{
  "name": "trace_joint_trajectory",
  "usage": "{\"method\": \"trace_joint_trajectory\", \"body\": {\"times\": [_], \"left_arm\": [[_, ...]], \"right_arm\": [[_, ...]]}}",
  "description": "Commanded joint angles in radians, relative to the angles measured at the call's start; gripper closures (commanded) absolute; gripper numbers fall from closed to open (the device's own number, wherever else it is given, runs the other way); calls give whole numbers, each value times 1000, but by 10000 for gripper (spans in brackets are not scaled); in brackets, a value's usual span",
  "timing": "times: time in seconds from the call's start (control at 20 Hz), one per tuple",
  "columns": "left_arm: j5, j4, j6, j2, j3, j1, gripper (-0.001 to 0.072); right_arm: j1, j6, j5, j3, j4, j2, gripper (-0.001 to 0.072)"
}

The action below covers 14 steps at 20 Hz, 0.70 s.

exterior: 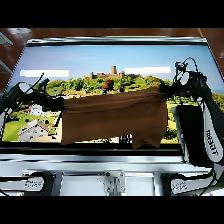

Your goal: Fold the shirts.

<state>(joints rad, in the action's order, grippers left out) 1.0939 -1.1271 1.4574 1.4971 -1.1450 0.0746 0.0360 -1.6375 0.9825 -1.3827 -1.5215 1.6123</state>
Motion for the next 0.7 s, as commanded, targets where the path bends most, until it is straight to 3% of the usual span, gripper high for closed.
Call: {"method": "trace_joint_trajectory", "body": {"times": [0.0,0.05,0.1,0.15,0.2,0.5,0.65], "left_arm": [[59,-26,48,2,0,-6,661],[60,-25,48,2,0,-6,655],[63,-25,48,1,0,-6,574],[76,-26,48,1,-1,-6,404],[97,-26,48,-1,-3,-2,287],[304,-26,10,-135,-7,167,251],[351,-26,-22,-237,138,242,87]], "right_arm": [[6,-8,87,2,-23,11,657],[6,-8,83,2,2,14,646],[6,-8,80,1,4,16,571],[6,-7,84,1,5,14,354],[6,-1,106,0,5,7,172],[109,59,359,0,-170,-173,150],[260,134,434,34,8,-236,151]]}}
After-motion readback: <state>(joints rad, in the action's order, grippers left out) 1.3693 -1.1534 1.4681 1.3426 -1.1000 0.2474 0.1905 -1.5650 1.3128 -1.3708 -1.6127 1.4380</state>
